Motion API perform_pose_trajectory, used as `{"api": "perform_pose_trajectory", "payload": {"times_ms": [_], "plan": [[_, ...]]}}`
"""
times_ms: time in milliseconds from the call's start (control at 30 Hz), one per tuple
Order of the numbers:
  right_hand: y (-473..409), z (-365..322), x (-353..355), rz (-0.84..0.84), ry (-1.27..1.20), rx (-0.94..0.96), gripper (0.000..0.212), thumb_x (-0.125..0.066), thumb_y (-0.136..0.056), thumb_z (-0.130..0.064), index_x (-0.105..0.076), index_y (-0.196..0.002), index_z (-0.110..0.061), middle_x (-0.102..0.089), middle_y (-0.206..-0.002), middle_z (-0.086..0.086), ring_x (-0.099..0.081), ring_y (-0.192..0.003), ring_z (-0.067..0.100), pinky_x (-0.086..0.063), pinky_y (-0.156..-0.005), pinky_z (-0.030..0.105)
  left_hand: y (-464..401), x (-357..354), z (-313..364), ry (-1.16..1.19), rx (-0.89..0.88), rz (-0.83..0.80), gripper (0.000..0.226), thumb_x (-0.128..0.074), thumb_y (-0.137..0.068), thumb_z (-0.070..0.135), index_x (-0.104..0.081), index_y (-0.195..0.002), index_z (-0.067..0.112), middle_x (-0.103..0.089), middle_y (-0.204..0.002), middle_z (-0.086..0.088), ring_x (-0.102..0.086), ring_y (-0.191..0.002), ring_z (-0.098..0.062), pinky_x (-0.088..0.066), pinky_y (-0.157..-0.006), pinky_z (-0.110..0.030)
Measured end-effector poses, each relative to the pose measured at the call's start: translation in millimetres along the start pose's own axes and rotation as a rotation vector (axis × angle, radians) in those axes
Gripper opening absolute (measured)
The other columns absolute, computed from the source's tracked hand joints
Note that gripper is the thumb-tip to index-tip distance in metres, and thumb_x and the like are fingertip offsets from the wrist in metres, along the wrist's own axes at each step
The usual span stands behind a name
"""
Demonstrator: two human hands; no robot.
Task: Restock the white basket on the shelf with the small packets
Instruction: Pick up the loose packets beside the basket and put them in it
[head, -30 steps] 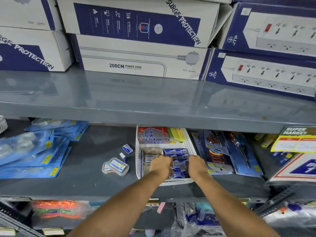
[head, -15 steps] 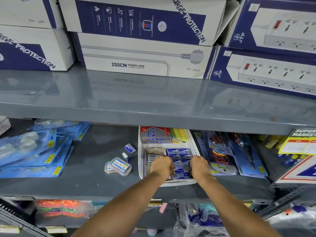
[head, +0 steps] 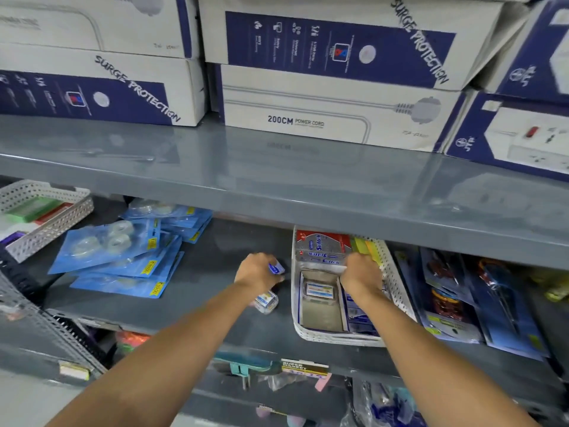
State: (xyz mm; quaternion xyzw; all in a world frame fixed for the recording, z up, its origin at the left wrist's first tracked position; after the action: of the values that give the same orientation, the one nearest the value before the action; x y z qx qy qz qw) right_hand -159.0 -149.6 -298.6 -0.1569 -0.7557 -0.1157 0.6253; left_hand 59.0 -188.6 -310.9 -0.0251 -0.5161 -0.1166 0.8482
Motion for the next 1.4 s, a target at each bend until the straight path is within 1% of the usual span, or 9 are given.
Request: {"api": "perform_pose_trajectory", "payload": {"times_ms": [200, 467, 567, 700, 800, 967, 1133, 1267, 1400], "plan": [[-17.8, -69.0, -23.4, 0.019, -0.104, 0.217, 0.019, -0.062, -0.09, -0.012, -0.07, -0.107, -0.01, -0.073, -0.105, 0.014, -0.069, -0.096, 0.03, -0.057, -0.082, 0.037, -2.7, -14.1, -31.8, 0.176, 0.188, -0.066, 0.022, -0.082, -0.068, 0.035, -0.07, -0.079, 0.019, -0.075, -0.091, -0.004, -0.068, -0.084, -0.021, -0.045, -0.065, -0.024], [-37.6, -116.7, -46.6, -0.107, -0.102, 0.394, 0.034, -0.062, -0.091, -0.012, -0.063, -0.125, -0.014, -0.062, -0.127, 0.017, -0.056, -0.118, 0.033, -0.049, -0.099, 0.04, -9.9, -15.1, -31.8, 0.34, 0.279, 0.119, 0.012, -0.069, -0.069, 0.015, -0.071, -0.078, 0.007, -0.073, -0.08, -0.011, -0.058, -0.063, -0.021, -0.046, -0.058, -0.025], [-38.8, -129.9, -53.1, -0.17, 0.059, 0.428, 0.031, -0.065, -0.085, -0.001, -0.066, -0.115, -0.009, -0.065, -0.12, 0.018, -0.058, -0.114, 0.035, -0.052, -0.094, 0.041, -6.8, -2.5, -45.6, 0.399, 0.308, 0.247, 0.016, -0.063, -0.068, 0.014, -0.067, -0.081, 0.006, -0.07, -0.079, -0.011, -0.06, -0.068, -0.026, -0.048, -0.06, -0.029], [-32.2, -147.7, -61.6, -0.224, 0.214, 0.403, 0.022, -0.07, -0.083, -0.008, -0.068, -0.105, -0.007, -0.07, -0.108, 0.014, -0.067, -0.101, 0.03, -0.05, -0.078, 0.035, 1.4, 4.4, -66.1, 0.485, 0.331, 0.28, 0.023, -0.072, -0.066, 0.016, -0.065, -0.087, 0.009, -0.07, -0.082, -0.008, -0.065, -0.074, -0.025, -0.054, -0.067, -0.032], [-30.2, -152.6, -74.8, -0.233, 0.217, 0.374, 0.021, -0.072, -0.084, -0.019, -0.07, -0.102, -0.009, -0.072, -0.103, 0.012, -0.068, -0.094, 0.027, -0.046, -0.071, 0.032, 7.5, 1.5, -78.1, 0.497, 0.287, 0.282, 0.028, -0.081, -0.064, 0.021, -0.066, -0.086, 0.012, -0.072, -0.083, -0.003, -0.067, -0.078, -0.022, -0.054, -0.068, -0.029], [-30.7, -152.2, -75.4, -0.155, 0.145, 0.348, 0.012, -0.068, -0.087, -0.013, -0.069, -0.099, -0.01, -0.073, -0.103, 0.012, -0.068, -0.095, 0.028, -0.048, -0.08, 0.034, 15.6, -0.3, -80.3, 0.52, 0.224, 0.304, 0.029, -0.084, -0.066, 0.023, -0.066, -0.087, 0.013, -0.07, -0.079, 0.007, -0.065, -0.076, -0.015, -0.048, -0.067, -0.022], [-30.9, -131.3, -41.2, -0.056, -0.089, 0.325, 0.029, -0.065, -0.086, -0.038, -0.069, -0.101, -0.013, -0.071, -0.102, 0.012, -0.065, -0.095, 0.032, -0.053, -0.078, 0.036, 15.9, 6.3, -57.4, 0.604, 0.181, 0.343, 0.026, -0.079, -0.067, 0.017, -0.066, -0.089, 0.009, -0.069, -0.081, 0.002, -0.066, -0.079, -0.017, -0.052, -0.071, -0.027], [-27.4, -71.8, -7.5, -0.01, -0.228, 0.242, 0.032, -0.066, -0.082, -0.044, -0.074, -0.099, -0.018, -0.074, -0.099, 0.008, -0.068, -0.094, 0.031, -0.054, -0.077, 0.034, 18.8, 3.0, -21.2, 0.63, -0.032, 0.287, 0.024, -0.08, -0.069, 0.015, -0.065, -0.087, 0.009, -0.067, -0.076, 0.004, -0.063, -0.072, -0.007, -0.049, -0.068, -0.019], [-17.4, 17.1, 15.7, -0.188, -0.155, 0.166, 0.04, -0.08, -0.073, -0.036, -0.072, -0.083, 0.002, -0.071, -0.085, 0.021, -0.067, -0.082, 0.035, -0.051, -0.069, 0.035, 29.4, -16.4, 26.2, 0.581, -0.301, 0.085, 0.031, -0.076, -0.069, 0.015, -0.071, -0.1, 0.014, -0.07, -0.078, 0.007, -0.062, -0.069, 0.003, -0.048, -0.07, -0.01]]}}
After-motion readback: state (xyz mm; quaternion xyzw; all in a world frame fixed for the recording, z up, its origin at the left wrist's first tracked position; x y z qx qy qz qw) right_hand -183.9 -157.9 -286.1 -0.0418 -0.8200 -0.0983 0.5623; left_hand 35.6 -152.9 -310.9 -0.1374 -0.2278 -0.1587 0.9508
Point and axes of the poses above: each hand's wrist, its own y-axis away from the middle knuckle, its own x-axis out of the back of the hand, z = x × y, the point moved 2 cm from there along -y, towards the middle knuckle
